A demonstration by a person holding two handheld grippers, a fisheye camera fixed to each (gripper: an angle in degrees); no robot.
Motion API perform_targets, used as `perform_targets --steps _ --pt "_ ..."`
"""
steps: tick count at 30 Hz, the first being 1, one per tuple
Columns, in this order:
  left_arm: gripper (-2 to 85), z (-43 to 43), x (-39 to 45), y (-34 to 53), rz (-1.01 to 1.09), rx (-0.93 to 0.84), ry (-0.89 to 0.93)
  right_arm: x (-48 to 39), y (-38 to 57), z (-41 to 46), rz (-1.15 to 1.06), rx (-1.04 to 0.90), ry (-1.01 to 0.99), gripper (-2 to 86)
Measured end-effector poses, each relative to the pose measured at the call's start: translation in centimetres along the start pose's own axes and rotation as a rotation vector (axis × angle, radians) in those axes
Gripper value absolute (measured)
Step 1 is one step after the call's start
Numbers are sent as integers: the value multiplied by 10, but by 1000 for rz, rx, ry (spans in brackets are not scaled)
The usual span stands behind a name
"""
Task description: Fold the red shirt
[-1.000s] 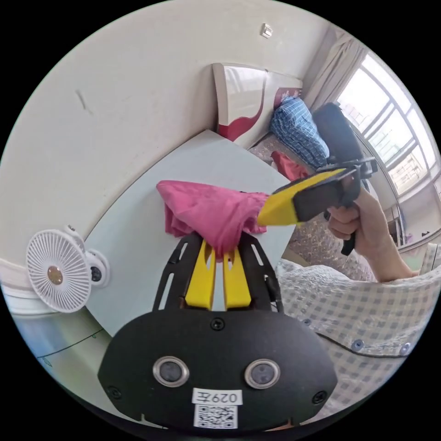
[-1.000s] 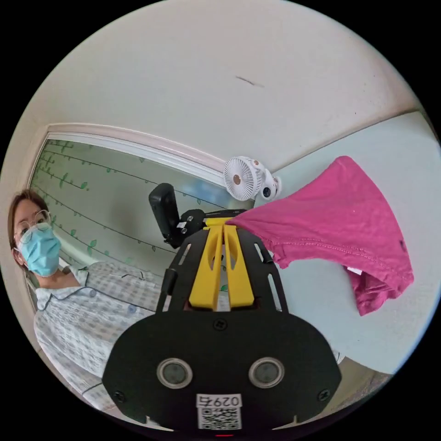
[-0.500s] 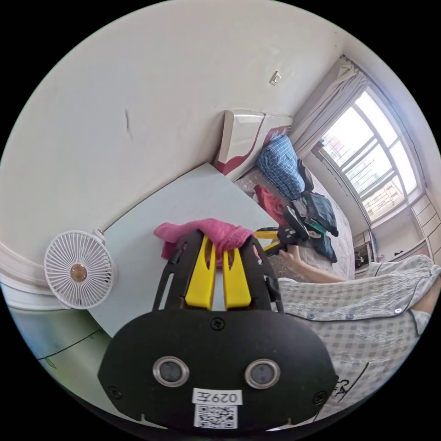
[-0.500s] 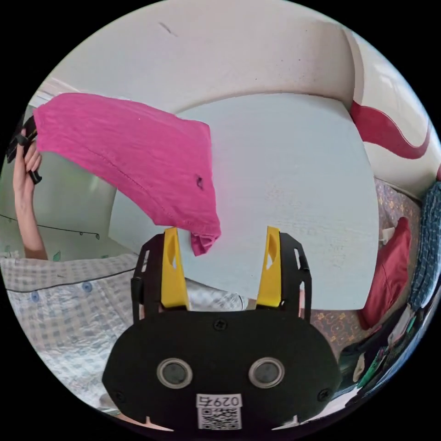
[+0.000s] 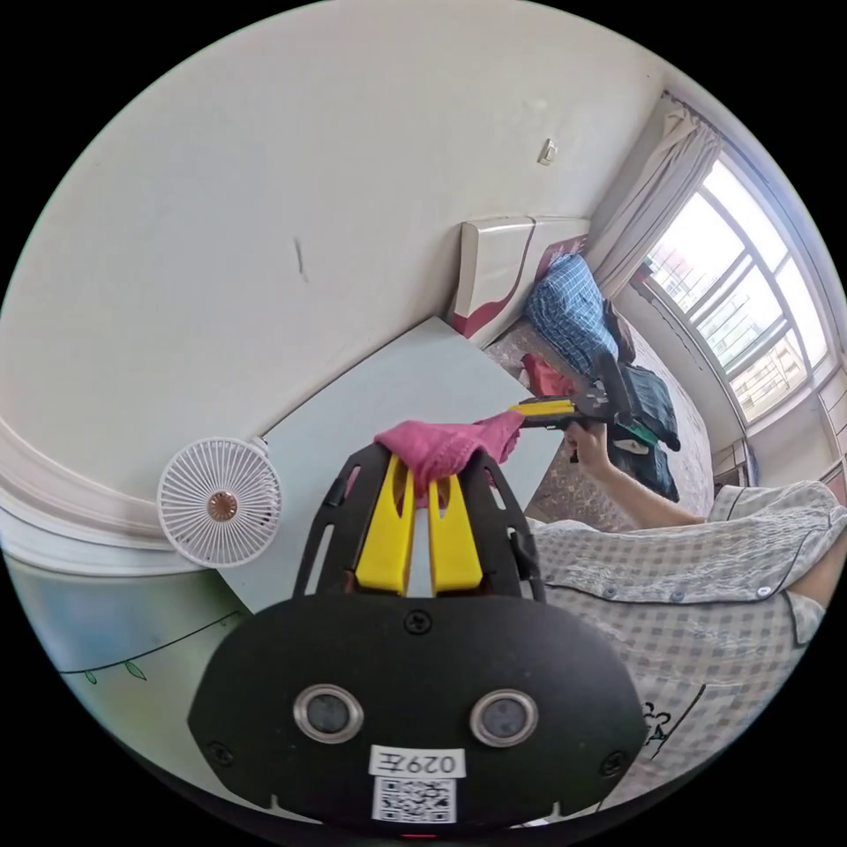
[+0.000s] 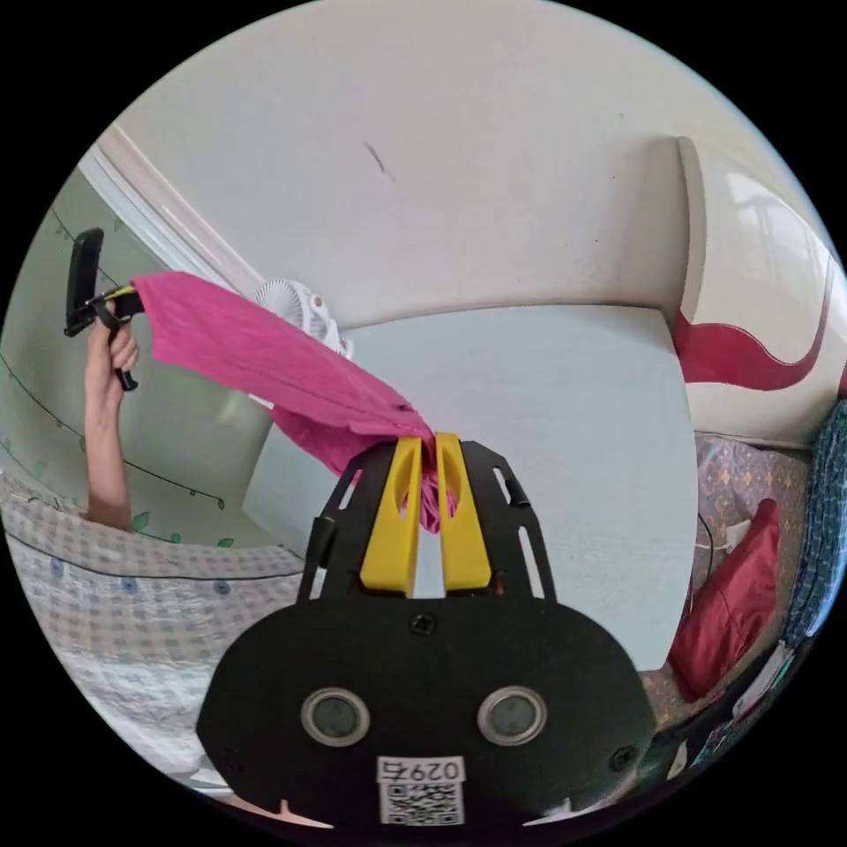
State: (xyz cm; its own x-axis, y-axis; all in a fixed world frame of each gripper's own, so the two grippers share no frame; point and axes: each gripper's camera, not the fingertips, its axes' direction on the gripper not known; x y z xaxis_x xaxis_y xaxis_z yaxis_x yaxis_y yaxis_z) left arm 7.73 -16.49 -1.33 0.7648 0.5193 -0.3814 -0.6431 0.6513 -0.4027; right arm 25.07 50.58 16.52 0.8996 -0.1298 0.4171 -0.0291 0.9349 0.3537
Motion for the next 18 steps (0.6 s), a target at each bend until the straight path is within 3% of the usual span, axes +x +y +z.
perform_targets --steps 5,10,13,16,18 --pt "-9 -49 -23 -1 -5 119 46 9 -39 -112 47 181 -238 5" --pt "-9 -59 -37 -13 21 157 227 9 -51 -163 48 150 -311 2" --pt "-9 -39 -36 -22 49 96 324 9 -48 -167 103 27 -147 1" --pt "-9 -6 -29 -30 62 -25 299 20 -35 -164 173 2 -318 0" --pt "-9 9 -28 -32 60 -82 264 24 -26 -168 238 -13 -219 0"
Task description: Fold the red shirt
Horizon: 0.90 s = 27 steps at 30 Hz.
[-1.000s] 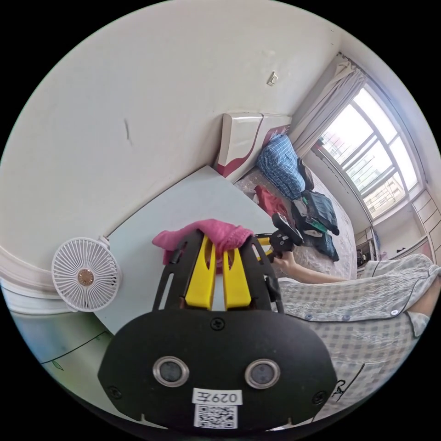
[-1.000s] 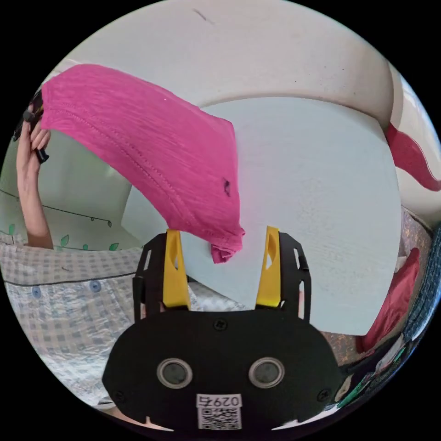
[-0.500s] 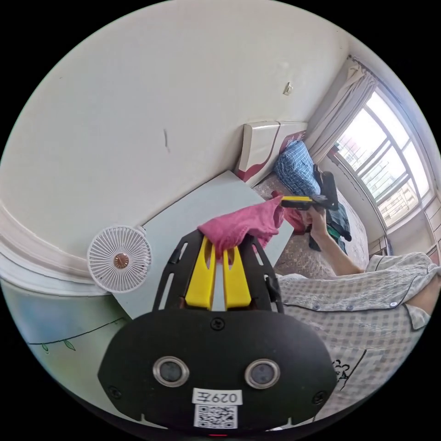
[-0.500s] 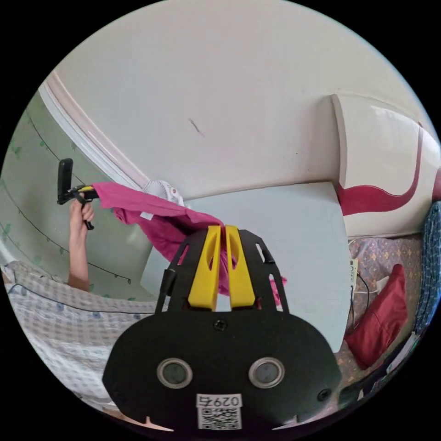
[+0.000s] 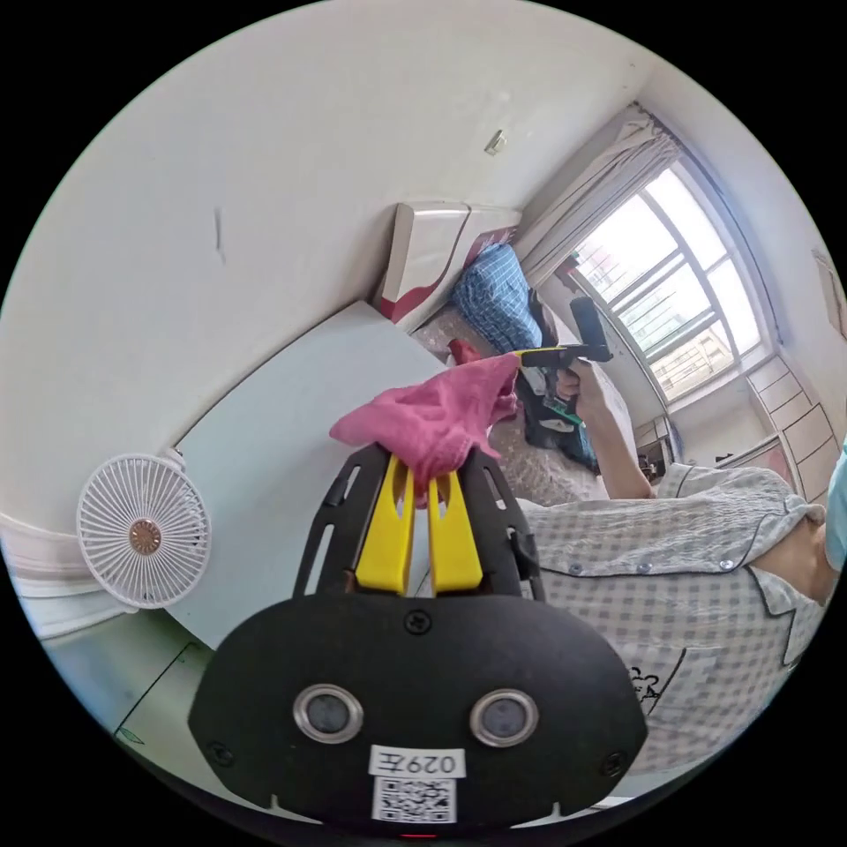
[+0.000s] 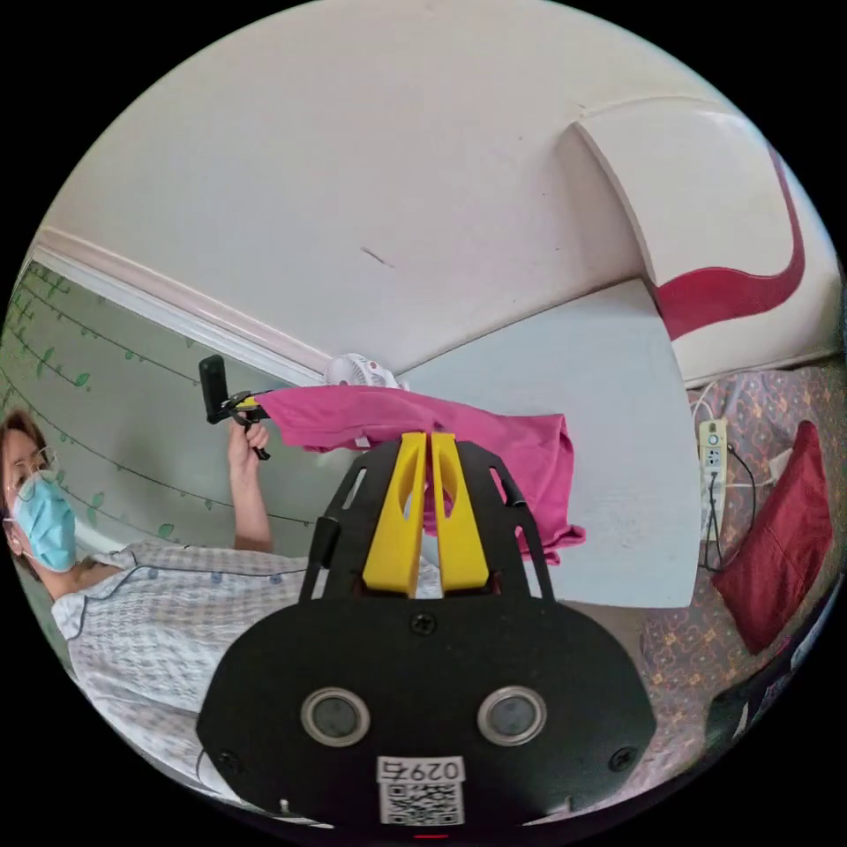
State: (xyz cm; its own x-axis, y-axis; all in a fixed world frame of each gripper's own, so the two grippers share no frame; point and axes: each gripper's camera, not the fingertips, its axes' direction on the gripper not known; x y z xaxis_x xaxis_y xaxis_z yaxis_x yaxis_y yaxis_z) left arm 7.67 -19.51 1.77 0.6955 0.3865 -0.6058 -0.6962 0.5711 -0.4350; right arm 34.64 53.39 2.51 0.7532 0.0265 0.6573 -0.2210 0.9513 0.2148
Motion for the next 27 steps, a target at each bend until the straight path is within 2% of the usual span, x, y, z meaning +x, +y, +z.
perform_targets --steps 4,6,10,14,20,24,27 --pt "-9 11 -9 0 -9 -17 63 -10 15 -32 10 83 30 -2" --pt "-9 6 -11 1 -7 4 95 -23 19 -54 -34 150 -31 -2" --pt "-9 -30 6 5 61 83 121 -87 25 -121 -240 265 -37 -2" --pt "-9 -81 62 13 253 164 132 -174 37 -181 -459 354 135 -2" --pt "-9 -108 143 35 525 143 113 -269 71 -227 -600 492 493 -2" --pt "-9 -111 162 42 593 154 129 -284 74 -235 -630 550 533 -2" --pt "-9 -112 158 38 585 192 101 -273 49 -236 -636 523 502 -2"
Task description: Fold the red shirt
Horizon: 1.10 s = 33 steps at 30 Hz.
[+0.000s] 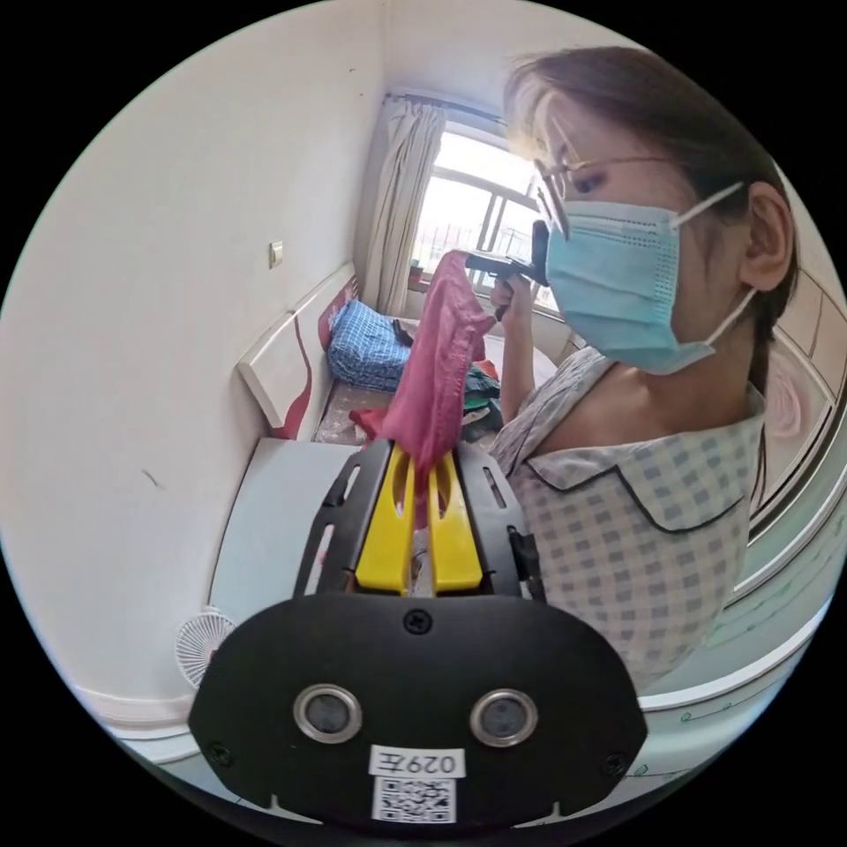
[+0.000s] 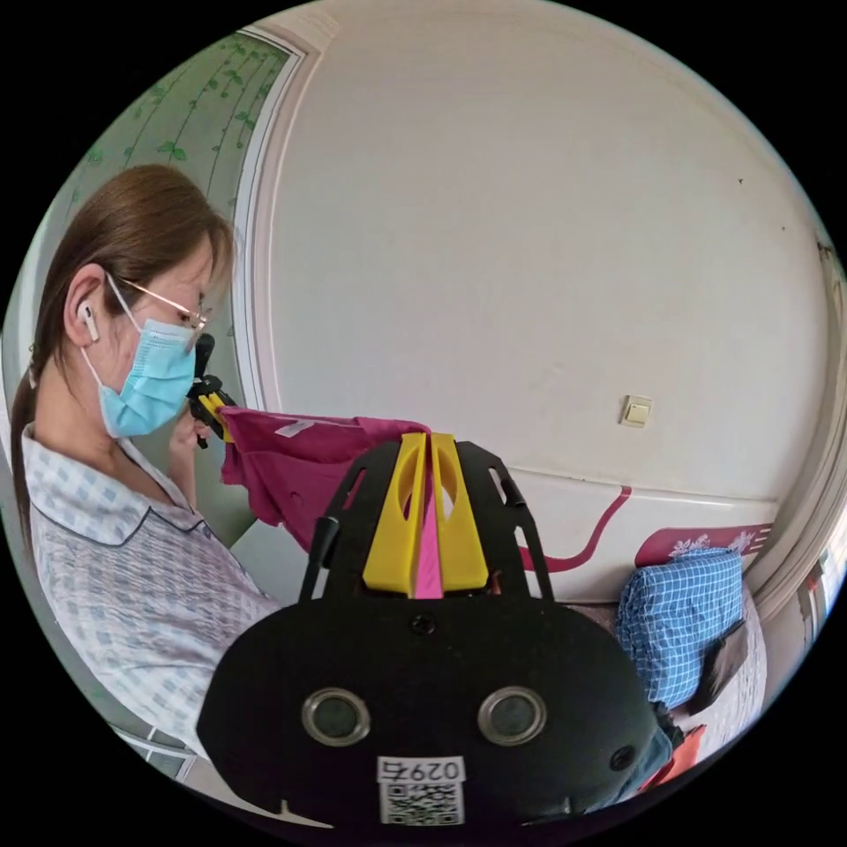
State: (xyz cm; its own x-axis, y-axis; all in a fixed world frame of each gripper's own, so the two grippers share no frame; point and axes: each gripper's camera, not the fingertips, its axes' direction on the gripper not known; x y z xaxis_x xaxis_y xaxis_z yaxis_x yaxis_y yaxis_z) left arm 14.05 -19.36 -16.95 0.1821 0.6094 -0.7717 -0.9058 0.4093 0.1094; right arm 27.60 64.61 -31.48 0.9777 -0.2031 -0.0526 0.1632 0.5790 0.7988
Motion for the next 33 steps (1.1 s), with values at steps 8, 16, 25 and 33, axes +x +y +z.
perform_targets --steps 8,16,25,33 --pt "-9 97 -167 25 -429 -135 -230 132 12 236 161 -375 -293 -2" --pt "-9 308 -331 167 -922 -353 -115 175 159 504 258 -784 -324 1" --pt "-8 339 -333 247 -1098 -252 -263 186 290 579 346 -913 -454 46" --pt "-10 476 -279 292 -1071 -478 -338 100 451 602 333 -1162 -585 1"
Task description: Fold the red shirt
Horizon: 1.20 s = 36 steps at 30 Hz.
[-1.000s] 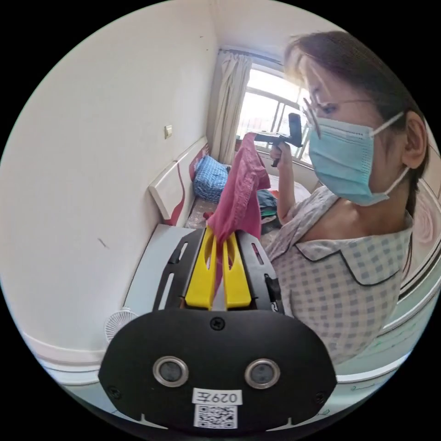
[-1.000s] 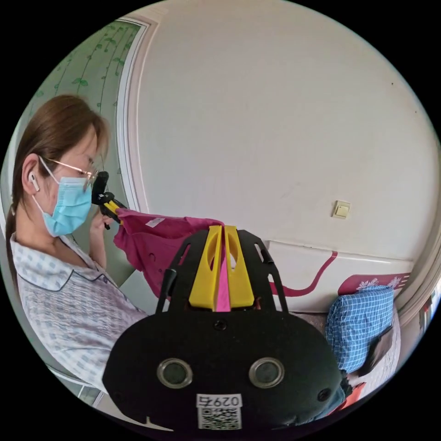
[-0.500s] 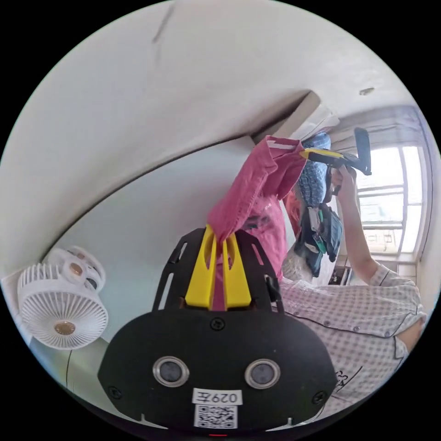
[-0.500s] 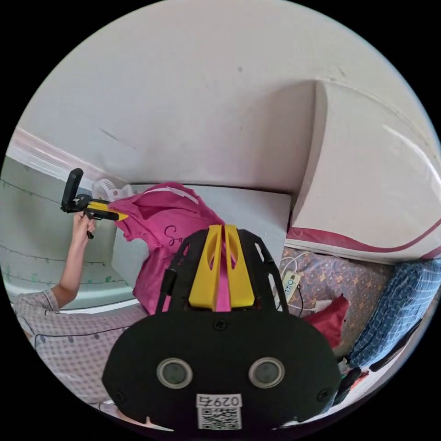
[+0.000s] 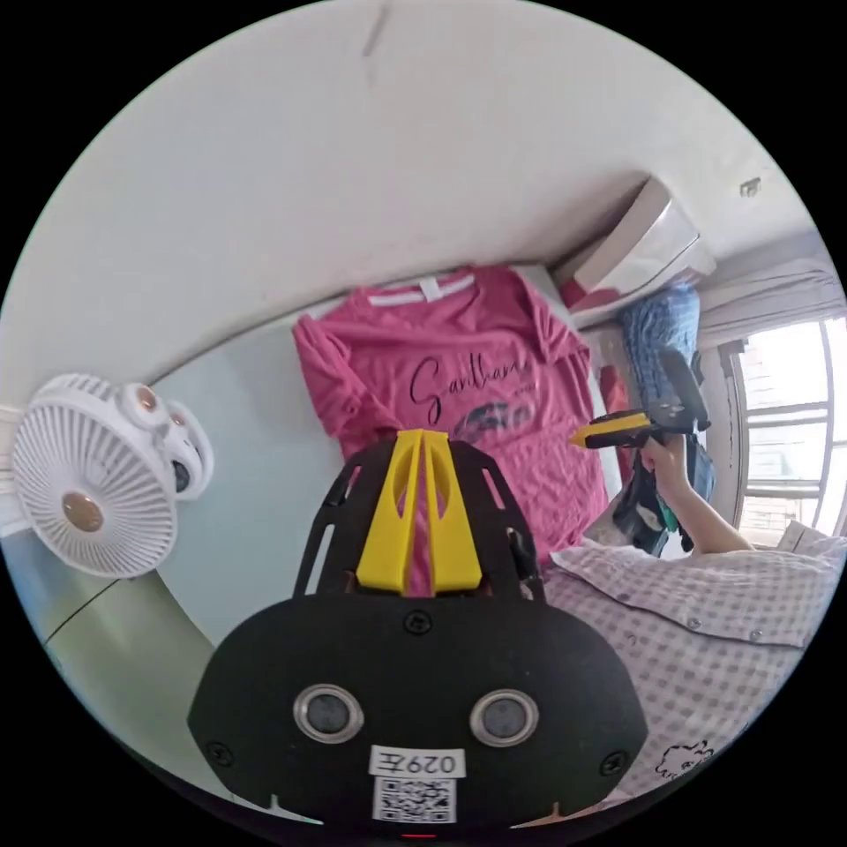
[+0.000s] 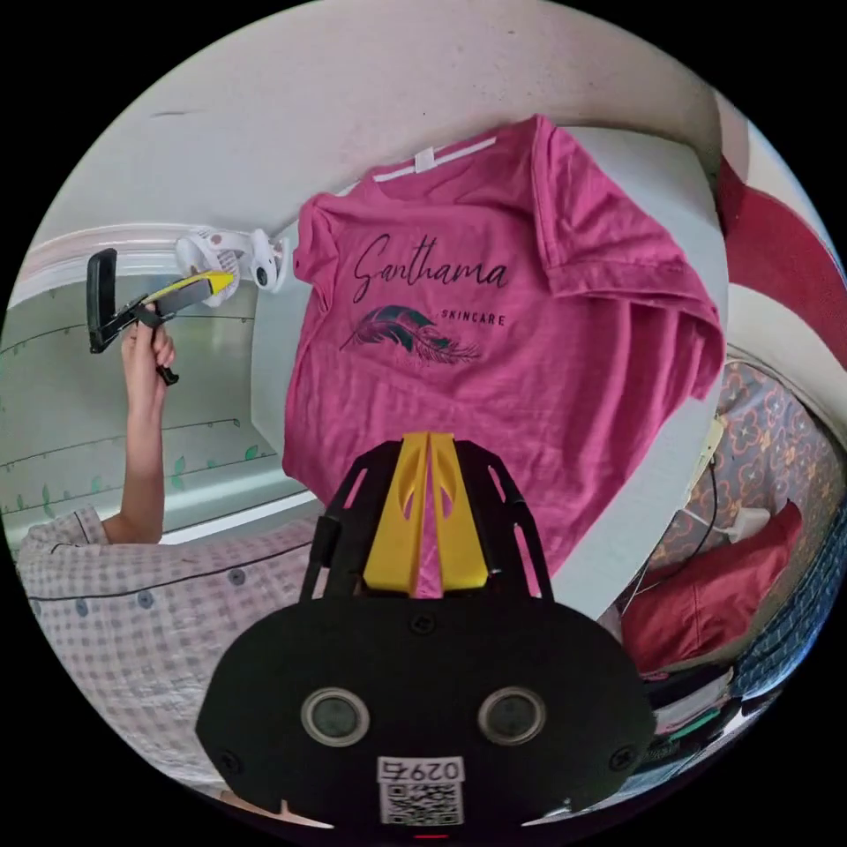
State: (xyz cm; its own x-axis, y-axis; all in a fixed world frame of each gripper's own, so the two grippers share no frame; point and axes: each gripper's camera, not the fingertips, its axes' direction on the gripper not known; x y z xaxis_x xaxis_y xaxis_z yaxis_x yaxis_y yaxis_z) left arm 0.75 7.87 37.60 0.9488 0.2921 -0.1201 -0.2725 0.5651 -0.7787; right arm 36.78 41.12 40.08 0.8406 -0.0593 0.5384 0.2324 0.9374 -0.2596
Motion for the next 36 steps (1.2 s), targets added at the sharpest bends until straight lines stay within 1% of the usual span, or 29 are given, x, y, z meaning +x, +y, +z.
perform_targets --steps 1,2,5,7,8,10,14,18,23,26,32,36 --pt "-10 47 10 6 24 -112 -4 -3 4 24 3 -23 55 -2" --pt "-10 88 18 14 43 -188 -5 -6 7 46 -3 -53 109 -3" --pt "-10 160 32 38 60 -301 -25 -10 14 90 -25 -118 224 -5" --pt "-10 166 37 52 44 -242 -67 -10 20 106 -25 -103 284 -5" --pt "-10 173 39 59 44 -277 -102 -8 22 116 -15 -105 308 -5" --pt "-10 180 44 72 73 -256 -113 -3 24 131 6 -108 333 -5" --pt "-10 200 52 106 116 -261 -100 4 36 164 61 -129 369 -5" --pt "-10 214 55 135 125 -259 -104 -7 59 193 41 -93 309 -5" --pt "-10 233 60 167 143 -251 -79 -1 88 257 116 -141 389 -5" --pt "-10 243 67 177 178 -259 -87 5 102 269 143 -87 424 -5" --pt "-10 263 94 201 280 -279 -195 25 116 286 188 -145 395 -4" --pt "-10 271 102 217 286 -266 -227 40 127 292 219 -164 349 -5"
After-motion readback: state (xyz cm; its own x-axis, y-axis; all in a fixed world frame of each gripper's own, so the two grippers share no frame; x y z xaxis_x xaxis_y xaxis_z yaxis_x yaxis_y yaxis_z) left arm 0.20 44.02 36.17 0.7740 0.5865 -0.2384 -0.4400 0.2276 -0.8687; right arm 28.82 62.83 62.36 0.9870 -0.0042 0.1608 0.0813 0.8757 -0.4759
